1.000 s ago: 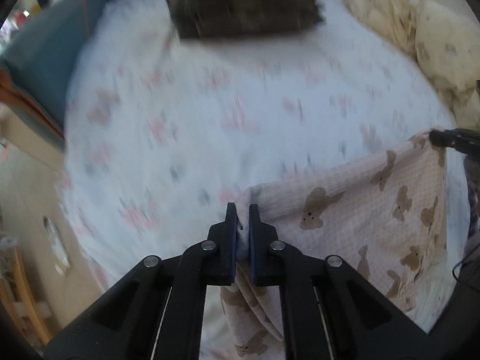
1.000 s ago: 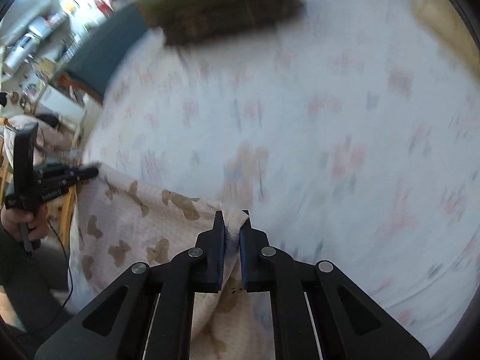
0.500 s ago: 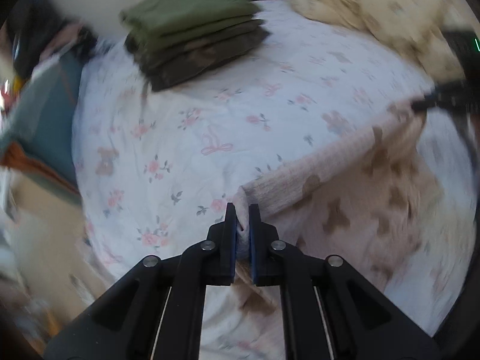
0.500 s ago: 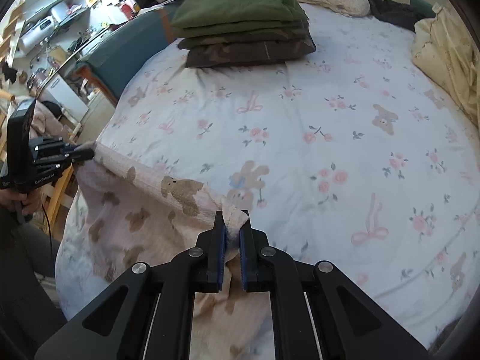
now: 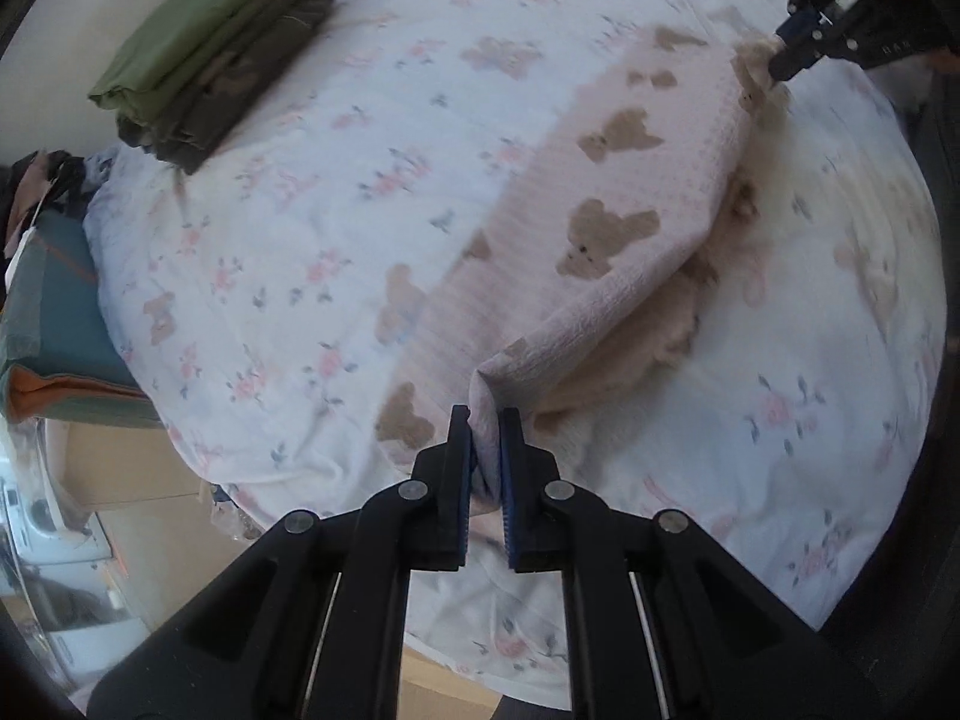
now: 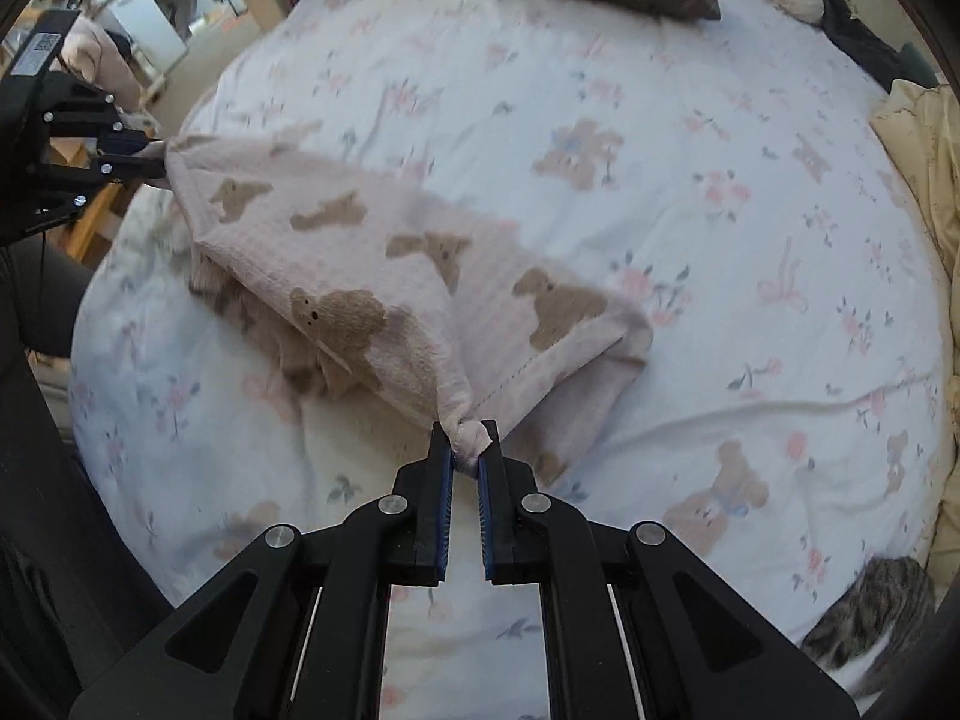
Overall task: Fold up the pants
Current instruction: 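Lift the held edge with both tools and fold it over the pants, then open both tools and release the folded pants onto the bed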
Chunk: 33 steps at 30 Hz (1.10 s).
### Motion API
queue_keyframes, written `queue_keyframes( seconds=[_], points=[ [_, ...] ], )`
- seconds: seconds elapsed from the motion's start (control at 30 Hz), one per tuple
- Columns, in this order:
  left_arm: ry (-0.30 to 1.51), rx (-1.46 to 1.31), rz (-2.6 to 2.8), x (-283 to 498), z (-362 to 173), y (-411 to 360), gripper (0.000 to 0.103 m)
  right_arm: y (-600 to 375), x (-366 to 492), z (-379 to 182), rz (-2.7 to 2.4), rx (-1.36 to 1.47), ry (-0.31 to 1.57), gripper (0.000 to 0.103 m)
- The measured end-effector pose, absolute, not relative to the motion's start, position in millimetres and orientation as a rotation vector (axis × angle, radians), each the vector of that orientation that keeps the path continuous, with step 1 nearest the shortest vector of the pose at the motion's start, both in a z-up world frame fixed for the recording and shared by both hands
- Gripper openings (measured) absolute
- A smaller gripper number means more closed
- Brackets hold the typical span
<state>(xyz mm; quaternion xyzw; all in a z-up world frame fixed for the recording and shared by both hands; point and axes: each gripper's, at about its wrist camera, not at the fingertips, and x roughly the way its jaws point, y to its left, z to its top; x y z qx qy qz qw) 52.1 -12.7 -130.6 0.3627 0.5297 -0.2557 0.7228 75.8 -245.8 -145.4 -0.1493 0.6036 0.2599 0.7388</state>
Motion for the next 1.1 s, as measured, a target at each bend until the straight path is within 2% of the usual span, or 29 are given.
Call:
queue_keyframes(
  seconds=[0.1,0.13,0.17,0.2,0.3,0.4,0.47,0.6,0.73,0.93,1.03,1.1],
  points=[
    [1.227,0.782,-0.610,41,-140,-9,0.010,-242,68,-160,0.562,-0.361,1.404,0.007],
    [1.270,0.762,-0.639,37,-145,-8,0.024,-239,66,-168,0.548,-0.393,1.442,0.008],
    [1.315,0.748,-0.656,34,-148,-5,0.035,-236,64,-177,0.515,-0.450,1.484,0.012],
    [1.334,0.737,-0.655,33,-148,-1,0.052,-235,62,-185,0.487,-0.491,1.535,0.019],
    [1.305,0.580,-0.671,37,-119,15,0.055,-244,62,-184,0.470,-0.450,1.623,0.019],
    [1.203,0.313,-0.609,57,-81,39,0.065,-255,73,-145,0.444,-0.349,1.506,0.019],
    [1.139,0.220,-0.460,73,-75,48,0.073,-259,83,-120,0.400,-0.249,1.398,0.020],
    [1.150,0.084,-0.230,96,-100,45,0.074,-260,99,-100,0.363,0.050,1.210,0.023],
    [1.224,-0.073,-0.218,88,-138,18,0.073,-247,108,-132,0.360,0.247,1.219,0.023],
    [1.340,0.129,-0.272,65,-181,-14,0.075,-215,95,-183,0.397,0.024,1.443,0.023],
    [1.396,0.049,-0.222,60,-188,8,0.084,-223,86,-201,0.316,-0.086,1.515,0.020],
    [1.436,0.021,-0.139,59,-196,25,0.083,-229,85,-202,0.288,-0.089,1.525,0.020]
  ],
)
